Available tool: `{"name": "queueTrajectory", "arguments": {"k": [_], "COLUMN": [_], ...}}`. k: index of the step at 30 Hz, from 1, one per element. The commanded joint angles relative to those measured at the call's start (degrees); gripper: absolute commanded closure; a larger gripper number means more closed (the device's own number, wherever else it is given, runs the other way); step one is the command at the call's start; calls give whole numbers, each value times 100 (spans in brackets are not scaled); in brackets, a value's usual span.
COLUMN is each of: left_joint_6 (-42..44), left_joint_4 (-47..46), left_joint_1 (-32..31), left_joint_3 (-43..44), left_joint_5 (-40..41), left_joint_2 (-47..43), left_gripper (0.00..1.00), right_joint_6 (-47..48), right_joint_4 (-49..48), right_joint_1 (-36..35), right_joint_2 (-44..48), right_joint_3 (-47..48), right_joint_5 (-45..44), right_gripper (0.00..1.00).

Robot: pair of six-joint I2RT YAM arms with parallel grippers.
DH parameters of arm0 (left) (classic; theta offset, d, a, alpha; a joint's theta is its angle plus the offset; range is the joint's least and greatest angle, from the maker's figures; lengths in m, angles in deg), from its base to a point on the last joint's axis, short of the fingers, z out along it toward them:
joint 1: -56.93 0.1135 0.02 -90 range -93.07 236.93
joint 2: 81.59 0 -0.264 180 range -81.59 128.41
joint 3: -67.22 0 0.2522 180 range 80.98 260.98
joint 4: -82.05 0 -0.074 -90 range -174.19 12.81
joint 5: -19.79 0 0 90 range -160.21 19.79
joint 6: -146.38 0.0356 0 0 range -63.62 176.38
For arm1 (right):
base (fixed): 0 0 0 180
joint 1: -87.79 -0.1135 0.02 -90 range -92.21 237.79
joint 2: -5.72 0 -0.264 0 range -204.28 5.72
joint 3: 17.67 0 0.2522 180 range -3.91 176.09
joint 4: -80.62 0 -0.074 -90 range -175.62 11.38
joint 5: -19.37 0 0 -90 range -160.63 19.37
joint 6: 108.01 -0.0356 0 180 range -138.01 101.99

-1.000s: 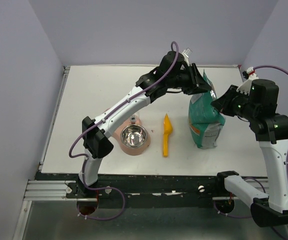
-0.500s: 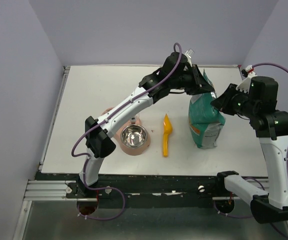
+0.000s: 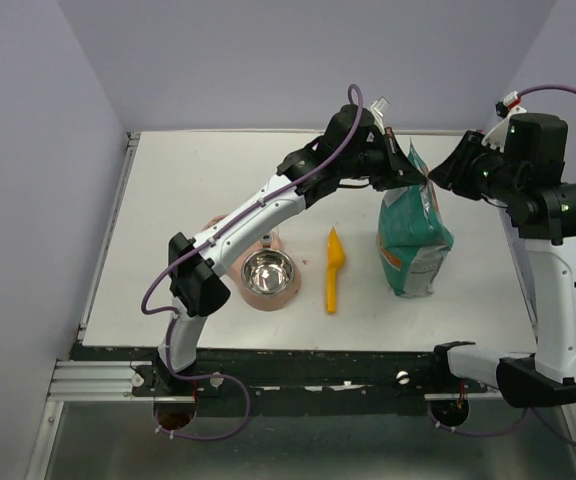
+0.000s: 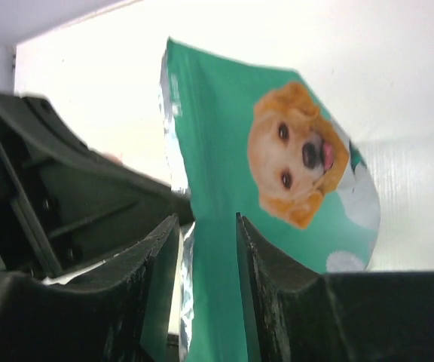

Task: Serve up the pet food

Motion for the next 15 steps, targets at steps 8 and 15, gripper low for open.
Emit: {"name": "queueTrajectory", "arguments": {"k": [8,15], "left_joint_6": [380,292], "left_joint_4": [432,441], "left_joint_1": [-50,-85], "left_joint_3": [35,97], "left_joint_5": [372,337], "left_joint_2": [-258,-161], "left_gripper": [100,100], "right_joint_6": [510,413], "right_joint_4": [-42,-166], "right_joint_1": [4,4], "right_joint_2": [-249,-72], "right_joint_3": [186,-34], "right_joint_5": [396,618], "right_gripper": [58,55]}}
